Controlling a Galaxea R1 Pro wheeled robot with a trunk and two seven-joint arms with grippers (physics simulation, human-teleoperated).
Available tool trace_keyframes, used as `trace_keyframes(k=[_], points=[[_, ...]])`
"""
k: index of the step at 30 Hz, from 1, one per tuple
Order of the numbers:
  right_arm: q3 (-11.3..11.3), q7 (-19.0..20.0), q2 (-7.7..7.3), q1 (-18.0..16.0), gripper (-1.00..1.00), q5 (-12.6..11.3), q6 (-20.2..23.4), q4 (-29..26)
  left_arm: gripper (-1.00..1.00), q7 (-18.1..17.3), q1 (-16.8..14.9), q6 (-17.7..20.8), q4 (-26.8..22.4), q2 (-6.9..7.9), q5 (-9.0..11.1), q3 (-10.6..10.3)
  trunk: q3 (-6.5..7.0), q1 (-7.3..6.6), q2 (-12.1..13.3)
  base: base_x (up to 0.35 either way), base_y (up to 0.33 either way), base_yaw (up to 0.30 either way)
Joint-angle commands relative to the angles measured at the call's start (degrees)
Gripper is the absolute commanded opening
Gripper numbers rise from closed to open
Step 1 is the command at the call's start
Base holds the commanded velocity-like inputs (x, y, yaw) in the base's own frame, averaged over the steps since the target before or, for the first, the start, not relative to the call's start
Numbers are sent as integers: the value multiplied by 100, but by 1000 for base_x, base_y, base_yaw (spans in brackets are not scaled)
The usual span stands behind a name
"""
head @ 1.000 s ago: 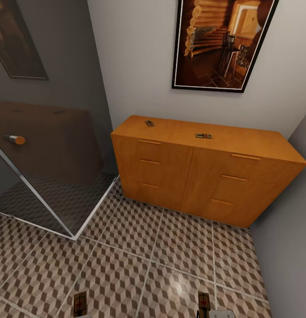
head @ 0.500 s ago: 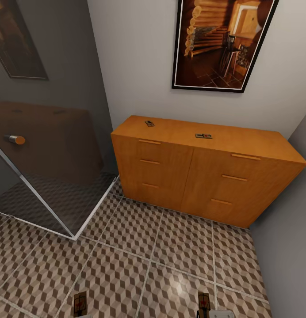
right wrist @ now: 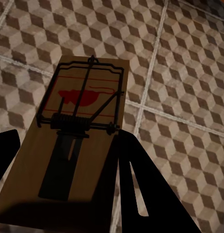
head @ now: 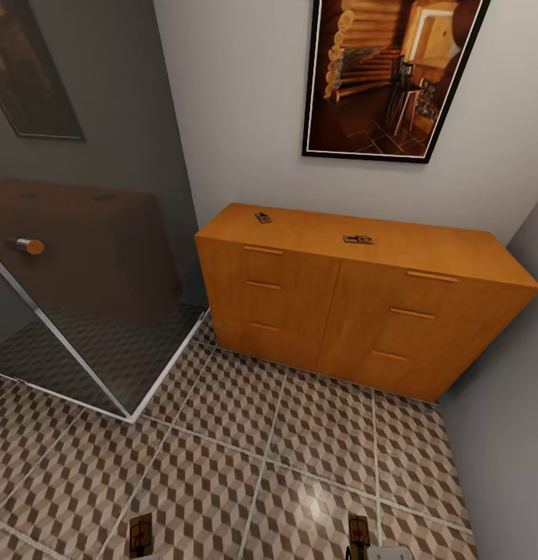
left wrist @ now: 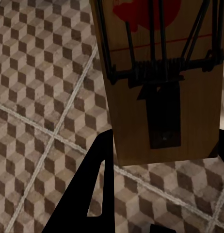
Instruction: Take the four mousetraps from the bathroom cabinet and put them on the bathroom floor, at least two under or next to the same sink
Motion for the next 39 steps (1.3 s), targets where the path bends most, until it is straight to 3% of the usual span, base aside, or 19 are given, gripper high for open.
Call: trace_keyframes(k=[1, 39], points=[[18, -27, 0, -4, -100, 38, -3, 7, -100, 46, -8, -20, 18, -3, -1, -47, -4, 0, -2, 0, 0, 0], [18, -27, -1, -4, -100, 38, -3, 7, -100, 46, -9, -20, 18, -3, 0, -47, -4, 0, -2, 0, 0, 0]])
